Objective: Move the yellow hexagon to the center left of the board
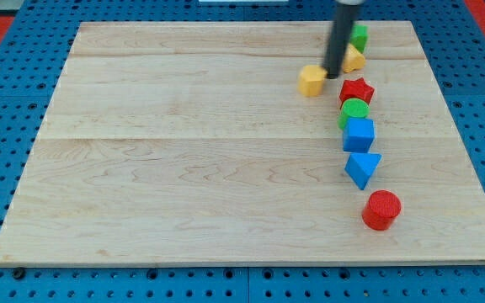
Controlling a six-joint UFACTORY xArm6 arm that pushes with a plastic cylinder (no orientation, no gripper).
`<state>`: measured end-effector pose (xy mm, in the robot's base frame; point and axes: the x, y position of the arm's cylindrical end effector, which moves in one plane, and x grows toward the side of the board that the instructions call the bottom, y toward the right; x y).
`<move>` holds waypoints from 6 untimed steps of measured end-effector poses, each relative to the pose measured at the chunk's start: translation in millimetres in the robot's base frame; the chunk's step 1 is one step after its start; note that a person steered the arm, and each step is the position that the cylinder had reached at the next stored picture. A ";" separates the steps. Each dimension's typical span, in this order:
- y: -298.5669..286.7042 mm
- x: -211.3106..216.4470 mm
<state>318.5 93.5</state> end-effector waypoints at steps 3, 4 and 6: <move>-61.1 72.0; -143.3 81.0; -157.7 106.2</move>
